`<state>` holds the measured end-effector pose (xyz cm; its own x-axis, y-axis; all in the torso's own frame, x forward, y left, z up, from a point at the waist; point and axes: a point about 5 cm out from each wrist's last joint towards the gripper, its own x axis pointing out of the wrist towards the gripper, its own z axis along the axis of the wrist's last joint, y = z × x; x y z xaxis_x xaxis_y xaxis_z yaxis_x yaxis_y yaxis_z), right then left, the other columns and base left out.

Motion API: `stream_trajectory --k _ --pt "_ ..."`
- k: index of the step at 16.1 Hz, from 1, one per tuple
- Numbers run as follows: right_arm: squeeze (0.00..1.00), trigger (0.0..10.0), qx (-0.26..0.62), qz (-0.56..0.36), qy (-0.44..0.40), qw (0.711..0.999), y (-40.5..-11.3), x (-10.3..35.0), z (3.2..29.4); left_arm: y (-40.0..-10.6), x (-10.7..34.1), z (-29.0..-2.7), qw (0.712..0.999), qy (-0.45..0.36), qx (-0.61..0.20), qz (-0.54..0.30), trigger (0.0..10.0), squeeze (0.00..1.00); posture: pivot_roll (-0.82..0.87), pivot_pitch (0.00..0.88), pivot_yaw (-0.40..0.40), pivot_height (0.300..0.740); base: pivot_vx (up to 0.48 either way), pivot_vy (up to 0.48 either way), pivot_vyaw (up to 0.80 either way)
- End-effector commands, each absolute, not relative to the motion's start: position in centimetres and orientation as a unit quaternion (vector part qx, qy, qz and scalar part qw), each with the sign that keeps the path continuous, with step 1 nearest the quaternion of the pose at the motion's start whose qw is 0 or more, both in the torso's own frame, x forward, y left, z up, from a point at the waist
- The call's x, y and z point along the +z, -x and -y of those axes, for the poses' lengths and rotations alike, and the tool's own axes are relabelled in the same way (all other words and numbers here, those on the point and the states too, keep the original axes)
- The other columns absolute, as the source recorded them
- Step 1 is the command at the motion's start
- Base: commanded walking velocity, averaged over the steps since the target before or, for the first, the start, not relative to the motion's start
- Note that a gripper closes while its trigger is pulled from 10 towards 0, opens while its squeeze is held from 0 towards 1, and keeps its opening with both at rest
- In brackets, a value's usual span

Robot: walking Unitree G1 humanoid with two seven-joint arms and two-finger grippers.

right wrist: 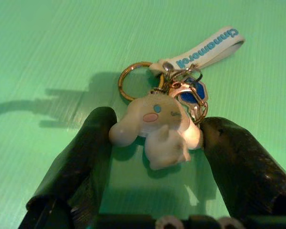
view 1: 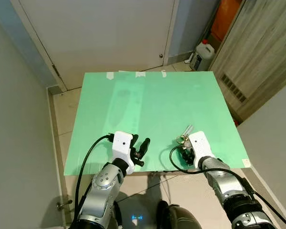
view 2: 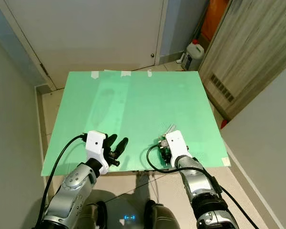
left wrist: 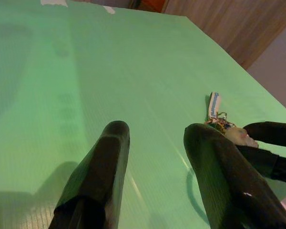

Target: Hang keys on a hook

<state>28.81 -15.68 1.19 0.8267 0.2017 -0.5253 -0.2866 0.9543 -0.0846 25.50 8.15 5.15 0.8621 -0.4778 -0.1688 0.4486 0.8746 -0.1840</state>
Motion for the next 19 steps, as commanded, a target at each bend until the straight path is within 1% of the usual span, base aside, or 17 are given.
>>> stream_trajectory --k 1,2,4,7,11,13,15,16,17,19 --pt "0.0 10.0 0.131 -0.249 0.058 0.958 -29.2 1.8 15.5 -25.5 5.7 -7.0 0.959 0.085 -0.253 -0.092 10.0 0.0 0.04 0.192 -0.033 0.74 0.0 0.0 0.0" --pt "0.0 10.0 0.133 -0.212 0.006 0.968 -29.7 3.1 15.4 -25.6 5.9 -7.0 0.96 0.086 -0.253 -0.089 10.0 0.0 0.04 0.19 -0.032 0.74 0.0 0.0 0.0" --pt "0.0 10.0 0.139 -0.182 -0.045 0.972 -30.1 4.3 15.5 -25.8 6.1 -7.0 0.96 0.086 -0.253 -0.087 10.0 0.0 0.04 0.19 -0.032 0.74 0.0 0.0 0.0" --pt "0.0 10.0 0.154 -0.158 -0.119 0.968 -30.3 5.4 15.5 -26.2 6.5 -6.9 0.96 0.087 -0.254 -0.078 10.0 0.0 0.04 0.182 -0.032 0.74 0.0 0.0 0.0" --pt "0.0 10.0 0.168 -0.119 -0.191 0.96 -30.6 7.0 15.3 -26.5 7.1 -7.0 0.961 0.087 -0.254 -0.069 10.0 0.0 0.04 0.181 -0.029 0.74 0.0 0.0 0.0" --pt "0.0 10.0 0.195 -0.092 -0.247 0.945 -30.7 8.3 14.7 -26.6 7.3 -6.9 0.961 0.087 -0.255 -0.065 10.0 0.0 0.04 0.181 -0.03 0.74 0.0 0.0 0.0" --pt "0.0 10.0 0.238 -0.044 -0.322 0.915 -30.5 10.4 14.2 -26.8 8.0 -7.0 0.961 0.089 -0.256 -0.052 10.0 0.0 0.05 0.181 -0.03 0.74 0.0 0.0 0.0" --pt "0.0 10.0 0.244 -0.036 -0.335 0.91 -30.5 10.9 14.2 -26.9 8.3 -7.0 0.961 0.089 -0.256 -0.047 10.0 0.0 0.05 0.178 -0.03 0.74 0.0 0.0 0.0" --pt "0.0 10.0 0.265 -0.013 -0.363 0.894 -30.4 12.1 14.1 -27.2 9.2 -7.1 0.96 0.097 -0.261 -0.027 10.0 0.0 0.05 0.178 -0.03 0.74 0.0 0.0 0.0" --pt "0.0 10.0 0.289 0.009 -0.38 0.879 -30.3 13.5 14.0 -27.5 11.3 -6.8 0.951 0.125 -0.284 0.012 10.0 0.0 0.05 0.174 -0.031 0.74 0.0 0.0 0.0"
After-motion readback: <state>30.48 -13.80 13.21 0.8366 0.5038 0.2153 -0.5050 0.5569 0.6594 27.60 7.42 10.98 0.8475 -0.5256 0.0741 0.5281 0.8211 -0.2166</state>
